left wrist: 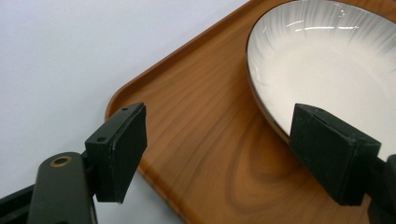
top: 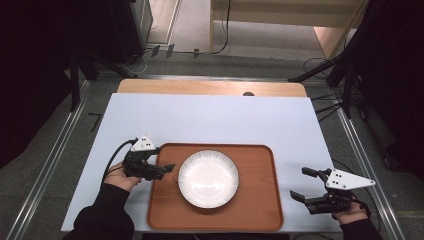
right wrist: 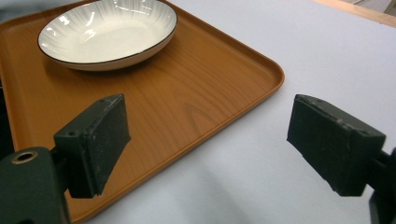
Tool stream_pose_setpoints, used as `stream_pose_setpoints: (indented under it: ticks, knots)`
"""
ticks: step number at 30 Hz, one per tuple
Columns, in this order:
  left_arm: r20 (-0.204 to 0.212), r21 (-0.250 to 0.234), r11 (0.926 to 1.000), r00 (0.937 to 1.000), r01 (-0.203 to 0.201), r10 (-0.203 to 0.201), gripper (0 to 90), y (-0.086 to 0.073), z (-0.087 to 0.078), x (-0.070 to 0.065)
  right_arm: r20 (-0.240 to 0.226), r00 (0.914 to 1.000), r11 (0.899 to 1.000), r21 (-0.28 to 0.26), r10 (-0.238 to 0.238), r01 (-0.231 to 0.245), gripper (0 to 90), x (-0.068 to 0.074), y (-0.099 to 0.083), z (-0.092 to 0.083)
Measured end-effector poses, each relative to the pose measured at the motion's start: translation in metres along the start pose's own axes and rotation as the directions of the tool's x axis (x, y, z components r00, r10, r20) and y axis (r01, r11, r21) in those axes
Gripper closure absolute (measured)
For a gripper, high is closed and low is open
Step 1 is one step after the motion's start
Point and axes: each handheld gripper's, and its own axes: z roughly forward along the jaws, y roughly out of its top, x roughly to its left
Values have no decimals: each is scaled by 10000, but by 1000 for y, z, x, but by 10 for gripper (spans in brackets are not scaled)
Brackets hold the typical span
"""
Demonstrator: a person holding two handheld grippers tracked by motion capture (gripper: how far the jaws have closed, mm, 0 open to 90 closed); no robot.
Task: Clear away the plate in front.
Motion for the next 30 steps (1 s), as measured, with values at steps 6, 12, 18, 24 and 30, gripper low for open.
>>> stream_pose_setpoints:
  ticks: [6, 12, 18, 24, 30]
  knots:
    - [257, -343, 9994, 9996, -102, 111, 211, -7, -14, 8, -2, 10000, 10000, 19, 13, -13, 136, 0, 0, 0]
    - [148, -511, 9986, 9997, -160, 168, 219, -16, -23, 15, 14, 10000, 10000, -1, -10, 10, 136, 0, 0, 0]
    - [165, -718, 9973, 9998, -133, 145, 219, -26, -34, 19, 5, 10000, 10000, -5, -6, 6, 136, 0, 0, 0]
    - [20, -956, 9953, 9999, 122, -120, 219, -35, -44, 24, 61, 10000, 10000, -66, -2, 2, 136, -1, 0, -1]
    - [118, -1286, 9911, 9994, 352, -340, 220, -45, -52, 30, 77, 10000, 10000, -88, 19, -18, 136, 0, 0, -1]
